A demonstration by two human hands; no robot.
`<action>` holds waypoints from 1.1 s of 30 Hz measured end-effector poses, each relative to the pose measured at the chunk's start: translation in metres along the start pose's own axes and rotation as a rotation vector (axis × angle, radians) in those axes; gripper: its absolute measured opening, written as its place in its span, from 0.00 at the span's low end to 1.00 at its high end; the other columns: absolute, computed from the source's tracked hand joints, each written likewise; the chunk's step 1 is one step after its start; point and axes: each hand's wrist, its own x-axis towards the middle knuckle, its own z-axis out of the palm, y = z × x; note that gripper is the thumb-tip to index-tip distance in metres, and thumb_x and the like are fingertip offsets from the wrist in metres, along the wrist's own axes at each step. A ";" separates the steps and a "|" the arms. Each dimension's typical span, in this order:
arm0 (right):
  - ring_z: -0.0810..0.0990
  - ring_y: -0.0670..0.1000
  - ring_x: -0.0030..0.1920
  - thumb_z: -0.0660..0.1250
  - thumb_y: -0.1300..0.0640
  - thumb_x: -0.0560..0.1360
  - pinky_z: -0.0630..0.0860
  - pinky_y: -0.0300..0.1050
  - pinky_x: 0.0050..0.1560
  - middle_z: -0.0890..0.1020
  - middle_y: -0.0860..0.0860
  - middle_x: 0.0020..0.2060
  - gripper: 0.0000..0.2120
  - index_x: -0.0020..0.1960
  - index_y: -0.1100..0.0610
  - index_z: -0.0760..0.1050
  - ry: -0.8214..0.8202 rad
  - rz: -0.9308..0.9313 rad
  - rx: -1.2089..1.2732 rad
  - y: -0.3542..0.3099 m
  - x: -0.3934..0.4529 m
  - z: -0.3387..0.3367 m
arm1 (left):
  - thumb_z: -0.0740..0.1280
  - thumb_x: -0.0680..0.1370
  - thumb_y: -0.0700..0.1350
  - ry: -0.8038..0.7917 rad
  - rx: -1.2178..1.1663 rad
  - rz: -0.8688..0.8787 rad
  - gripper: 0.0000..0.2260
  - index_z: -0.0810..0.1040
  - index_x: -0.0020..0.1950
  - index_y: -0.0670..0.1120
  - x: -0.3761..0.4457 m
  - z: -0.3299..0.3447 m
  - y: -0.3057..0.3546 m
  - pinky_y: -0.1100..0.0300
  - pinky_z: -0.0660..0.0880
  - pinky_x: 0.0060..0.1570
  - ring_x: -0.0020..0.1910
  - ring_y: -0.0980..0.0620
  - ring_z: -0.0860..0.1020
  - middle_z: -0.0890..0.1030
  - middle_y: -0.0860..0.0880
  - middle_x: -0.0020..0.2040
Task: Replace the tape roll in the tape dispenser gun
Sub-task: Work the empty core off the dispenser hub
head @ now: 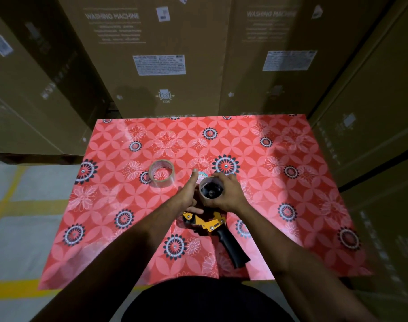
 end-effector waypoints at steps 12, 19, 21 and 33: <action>0.76 0.53 0.55 0.84 0.49 0.53 0.71 0.42 0.47 0.76 0.52 0.56 0.42 0.62 0.55 0.68 -0.013 0.011 -0.010 0.009 0.001 -0.003 | 0.46 0.73 0.78 0.002 0.002 0.004 0.46 0.63 0.78 0.45 0.000 0.001 0.002 0.57 0.82 0.33 0.75 0.33 0.65 0.62 0.36 0.78; 0.77 0.53 0.63 0.81 0.54 0.59 0.73 0.41 0.61 0.78 0.52 0.63 0.42 0.71 0.56 0.71 -0.137 -0.052 0.087 0.002 0.000 -0.017 | 0.47 0.69 0.80 -0.026 0.005 -0.016 0.50 0.58 0.81 0.47 -0.001 -0.001 0.002 0.57 0.83 0.33 0.74 0.33 0.66 0.60 0.37 0.79; 0.74 0.53 0.62 0.80 0.46 0.56 0.71 0.42 0.62 0.75 0.55 0.64 0.49 0.74 0.54 0.67 -0.172 -0.058 0.003 -0.002 0.001 -0.014 | 0.45 0.72 0.78 -0.035 0.024 -0.008 0.47 0.59 0.80 0.48 -0.003 0.001 0.005 0.59 0.81 0.31 0.74 0.32 0.66 0.60 0.36 0.79; 0.73 0.55 0.65 0.80 0.54 0.63 0.68 0.42 0.60 0.73 0.56 0.66 0.47 0.78 0.55 0.61 -0.182 -0.093 -0.084 -0.009 0.006 -0.012 | 0.46 0.71 0.79 -0.019 -0.008 -0.008 0.48 0.58 0.81 0.47 -0.002 -0.001 0.002 0.57 0.82 0.32 0.72 0.33 0.69 0.59 0.37 0.80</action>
